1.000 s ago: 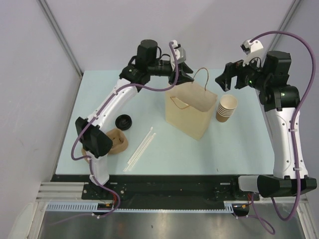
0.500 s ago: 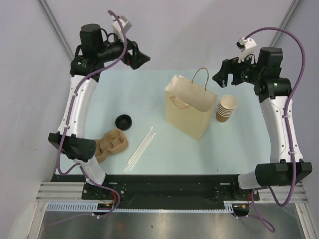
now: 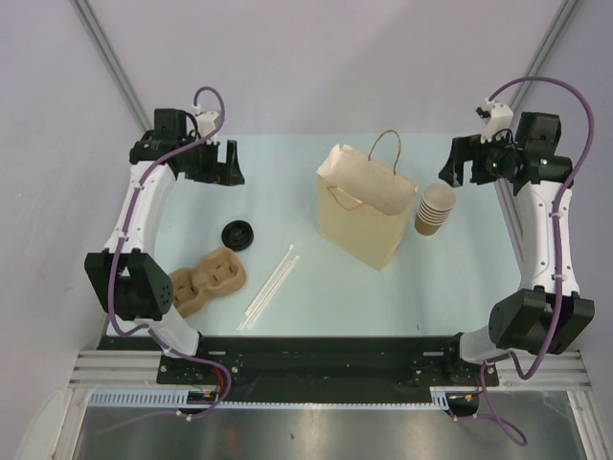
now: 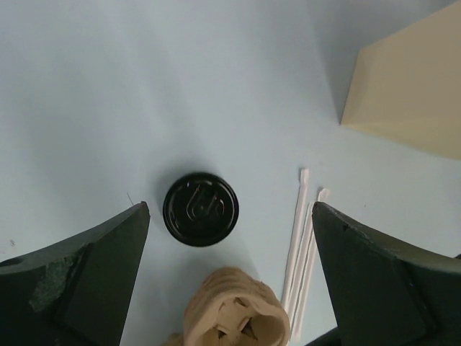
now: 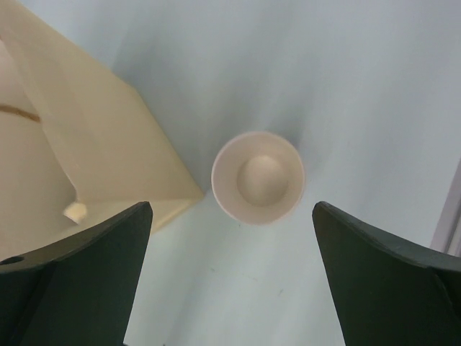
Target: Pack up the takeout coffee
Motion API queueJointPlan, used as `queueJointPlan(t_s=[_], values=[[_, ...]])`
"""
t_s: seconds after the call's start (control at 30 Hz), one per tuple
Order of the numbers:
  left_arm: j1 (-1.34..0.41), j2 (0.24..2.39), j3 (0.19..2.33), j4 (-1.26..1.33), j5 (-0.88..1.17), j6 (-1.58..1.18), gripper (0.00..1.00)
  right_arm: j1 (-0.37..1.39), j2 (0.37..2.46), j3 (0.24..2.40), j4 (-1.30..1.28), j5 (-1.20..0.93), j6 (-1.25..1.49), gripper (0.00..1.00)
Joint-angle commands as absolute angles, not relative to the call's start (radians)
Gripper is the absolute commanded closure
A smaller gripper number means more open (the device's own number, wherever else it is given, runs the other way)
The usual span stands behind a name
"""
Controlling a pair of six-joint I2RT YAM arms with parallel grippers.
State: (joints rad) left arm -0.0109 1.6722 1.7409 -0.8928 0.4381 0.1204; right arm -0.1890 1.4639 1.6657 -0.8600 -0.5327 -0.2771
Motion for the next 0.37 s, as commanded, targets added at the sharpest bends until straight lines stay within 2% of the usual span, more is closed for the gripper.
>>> queueJointPlan(t_s=[0.0,0.13,0.33], values=[[-0.017,1.568,1.622,-0.861,0.351,0.107,0.0,-0.192,1.394,1.546,-0.896,-0.482,-0.365,0.0],[-0.021,1.548,1.577,-0.822,0.334,0.097,0.0,-0.199,1.385,1.519,-0.905,-0.477,-0.362,0.0],[-0.02,1.594,1.706,-0.841,0.284,0.077,0.0,-0.245,1.437,1.6,-0.876,-0.491,-0.336,0.0]])
